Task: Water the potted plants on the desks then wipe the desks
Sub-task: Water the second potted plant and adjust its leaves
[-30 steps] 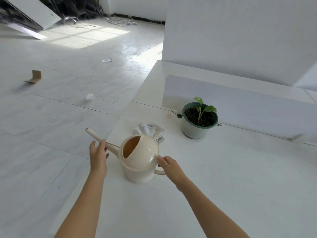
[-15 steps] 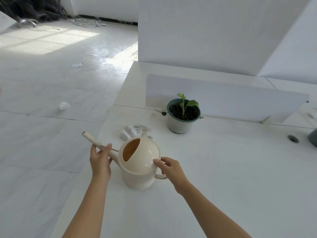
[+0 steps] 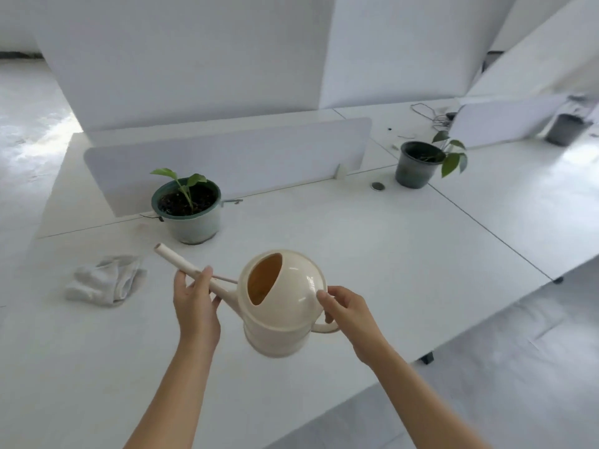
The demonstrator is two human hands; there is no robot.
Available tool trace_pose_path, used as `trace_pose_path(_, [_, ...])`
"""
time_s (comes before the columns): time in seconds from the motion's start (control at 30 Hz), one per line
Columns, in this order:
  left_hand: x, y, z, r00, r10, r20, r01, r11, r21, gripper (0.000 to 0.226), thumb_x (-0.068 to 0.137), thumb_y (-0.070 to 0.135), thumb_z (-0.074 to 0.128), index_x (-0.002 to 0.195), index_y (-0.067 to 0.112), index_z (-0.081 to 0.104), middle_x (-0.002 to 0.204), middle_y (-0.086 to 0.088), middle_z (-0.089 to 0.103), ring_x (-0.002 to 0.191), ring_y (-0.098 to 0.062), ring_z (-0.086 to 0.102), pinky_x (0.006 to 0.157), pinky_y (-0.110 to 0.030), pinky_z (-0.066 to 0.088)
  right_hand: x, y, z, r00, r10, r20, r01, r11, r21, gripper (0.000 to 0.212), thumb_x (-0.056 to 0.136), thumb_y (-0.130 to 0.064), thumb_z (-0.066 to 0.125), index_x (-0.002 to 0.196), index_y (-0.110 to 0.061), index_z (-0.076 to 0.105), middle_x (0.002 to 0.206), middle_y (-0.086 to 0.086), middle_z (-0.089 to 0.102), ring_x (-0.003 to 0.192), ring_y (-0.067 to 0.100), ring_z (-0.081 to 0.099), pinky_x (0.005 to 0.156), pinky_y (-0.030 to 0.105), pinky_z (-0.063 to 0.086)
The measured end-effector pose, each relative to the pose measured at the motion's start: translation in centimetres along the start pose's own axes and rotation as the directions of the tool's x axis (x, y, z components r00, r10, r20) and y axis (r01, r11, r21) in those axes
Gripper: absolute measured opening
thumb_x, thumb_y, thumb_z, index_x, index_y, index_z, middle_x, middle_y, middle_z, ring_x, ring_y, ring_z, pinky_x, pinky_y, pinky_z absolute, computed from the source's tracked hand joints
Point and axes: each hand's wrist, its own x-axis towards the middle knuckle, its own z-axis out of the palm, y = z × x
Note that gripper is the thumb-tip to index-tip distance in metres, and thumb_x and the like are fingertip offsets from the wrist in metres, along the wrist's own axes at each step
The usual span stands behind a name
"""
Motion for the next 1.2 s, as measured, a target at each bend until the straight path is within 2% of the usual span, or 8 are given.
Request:
trace_pose_path(0.1, [-4.5,-3.0,5.3,0.999,-0.042,-0.015,0.042,0.999,0.017,0.049,0.091,0.015,0.050,0.138,0.017,0.036,0.106,-0.004,0.052,0.100,-0.021,0.052,0.095,-0.041,0.044,-2.5,1.7,-6.2,0.989,0.003,-0.148,0.001,1.000,0.025,0.021,0.086,-0.037,0.056,0.096,-0.019,0.059,0.070,0.002,0.049,0.062,0.010,0.047,0.059,0.015,0.041])
trace_pose_path(0.33, [-15.1,-10.7,15.7,0.985,-0.158,0.075,0.148,0.981,0.126,0.046,0.090,0.016,0.047,0.135,0.017,0.039,0.109,-0.005,0.048,0.099,-0.022,0.049,0.091,-0.041,0.045,-9.2,6.2,-20.1,0.933,0.046,-0.356,-0.009,0.995,0.103,0.018,0.080,-0.037,0.064,0.084,-0.020,0.059,0.069,0.003,0.054,0.060,0.012,0.047,0.065,0.026,0.039])
trace_pose_path(0.43, [-19.1,-13.1,19.0,0.969,-0.201,0.146,0.172,0.967,0.187,0.038,0.090,0.015,0.046,0.128,0.015,0.042,0.104,-0.004,0.048,0.096,-0.021,0.048,0.090,-0.040,0.043,-11.6,7.4,-25.1,0.901,0.076,-0.427,-0.023,0.992,0.127,0.016,0.082,-0.034,0.062,0.082,-0.019,0.060,0.068,0.000,0.055,0.060,0.011,0.048,0.063,0.022,0.041])
trace_pose_path(0.57, [-22.8,-16.0,23.3,0.946,-0.225,0.233,0.155,0.946,0.286,0.016,0.089,0.012,0.044,0.105,0.011,0.043,0.083,0.002,0.041,0.079,-0.013,0.043,0.087,-0.039,0.041,-13.7,8.2,-31.0,0.877,0.104,-0.470,-0.020,0.983,0.181,0.016,0.086,-0.028,0.059,0.086,-0.012,0.059,0.053,-0.007,0.051,0.040,-0.001,0.047,0.044,0.008,0.039])
trace_pose_path(0.7, [-24.9,-18.8,27.5,0.922,-0.242,0.301,0.144,0.939,0.314,0.018,0.088,0.011,0.044,0.106,0.010,0.044,0.083,0.003,0.043,0.079,-0.011,0.044,0.091,-0.040,0.042,-13.7,9.3,-35.8,0.843,0.113,-0.525,-0.023,0.984,0.174,0.020,0.085,-0.031,0.059,0.090,-0.011,0.060,0.058,-0.004,0.049,0.054,0.011,0.042,0.054,0.016,0.038])
trace_pose_path(0.87, [-24.9,-22.0,34.7,0.905,-0.266,0.333,0.163,0.938,0.307,0.015,0.088,0.012,0.044,0.103,0.013,0.045,0.086,0.002,0.045,0.084,-0.013,0.046,0.093,-0.042,0.041,-10.9,10.0,-42.2,0.824,0.099,-0.558,0.002,0.984,0.177,0.023,0.086,-0.031,0.058,0.095,-0.010,0.060,0.062,-0.001,0.052,0.059,0.013,0.044,0.058,0.021,0.038])
trace_pose_path(1.03, [-23.8,-24.8,43.7,0.905,-0.250,0.344,0.166,0.952,0.257,0.022,0.090,0.012,0.044,0.111,0.016,0.045,0.087,0.004,0.046,0.090,-0.017,0.047,0.093,-0.041,0.040,-6.2,9.7,-48.9,0.827,0.063,-0.558,-0.001,0.994,0.111,0.022,0.085,-0.033,0.058,0.098,-0.015,0.058,0.065,-0.001,0.060,0.062,0.015,0.049,0.060,0.024,0.040])
trace_pose_path(1.2, [-22.5,-26.5,51.8,0.911,-0.242,0.333,0.165,0.956,0.242,0.040,0.092,0.013,0.044,0.131,0.016,0.040,0.097,0.000,0.050,0.094,-0.016,0.049,0.097,-0.043,0.041,-1.0,8.2,-55.9,0.851,0.050,-0.522,-0.022,0.998,0.059,0.025,0.084,-0.036,0.057,0.102,-0.020,0.056,0.075,0.004,0.057,0.059,0.015,0.044,0.058,0.023,0.040])
